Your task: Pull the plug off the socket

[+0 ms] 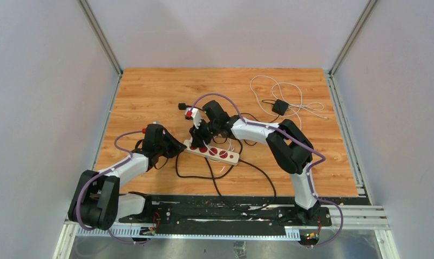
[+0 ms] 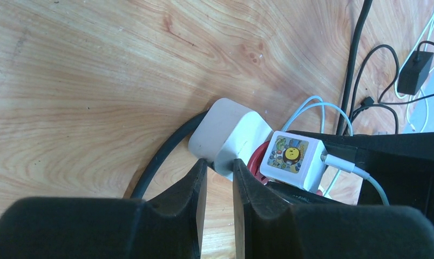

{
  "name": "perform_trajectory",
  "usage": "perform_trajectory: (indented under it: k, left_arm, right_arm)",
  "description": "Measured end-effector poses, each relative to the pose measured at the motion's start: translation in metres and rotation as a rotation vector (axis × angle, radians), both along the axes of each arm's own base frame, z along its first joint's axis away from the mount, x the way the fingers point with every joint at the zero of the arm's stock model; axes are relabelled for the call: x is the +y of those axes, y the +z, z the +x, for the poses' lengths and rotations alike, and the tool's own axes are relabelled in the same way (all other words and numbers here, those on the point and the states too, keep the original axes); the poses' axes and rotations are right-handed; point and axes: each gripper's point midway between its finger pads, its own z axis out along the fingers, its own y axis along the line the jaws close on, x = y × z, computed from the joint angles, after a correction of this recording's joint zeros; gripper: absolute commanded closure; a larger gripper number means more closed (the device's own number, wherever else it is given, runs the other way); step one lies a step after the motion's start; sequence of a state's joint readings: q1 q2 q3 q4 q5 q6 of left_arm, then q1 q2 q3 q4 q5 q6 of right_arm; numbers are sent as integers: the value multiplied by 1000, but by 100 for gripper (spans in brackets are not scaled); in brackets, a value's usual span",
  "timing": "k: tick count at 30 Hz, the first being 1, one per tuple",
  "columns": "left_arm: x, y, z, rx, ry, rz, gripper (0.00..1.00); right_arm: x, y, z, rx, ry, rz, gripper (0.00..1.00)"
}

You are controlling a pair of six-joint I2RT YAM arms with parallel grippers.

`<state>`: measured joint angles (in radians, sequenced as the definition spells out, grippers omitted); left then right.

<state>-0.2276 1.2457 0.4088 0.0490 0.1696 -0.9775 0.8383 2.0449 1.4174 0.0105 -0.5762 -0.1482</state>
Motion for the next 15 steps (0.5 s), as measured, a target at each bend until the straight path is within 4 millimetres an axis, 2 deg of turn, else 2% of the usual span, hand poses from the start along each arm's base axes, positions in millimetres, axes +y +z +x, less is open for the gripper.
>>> perform_trajectory:
  k: [8, 15]
  left_arm:
    - [-1, 0, 1, 6, -3, -8, 85]
    - [-5, -3, 3, 17, -17, -21, 84]
  right_arm:
    - [-2, -1, 3, 11, -5, 13, 100]
    - [-4, -1, 0, -255, 17, -156, 100]
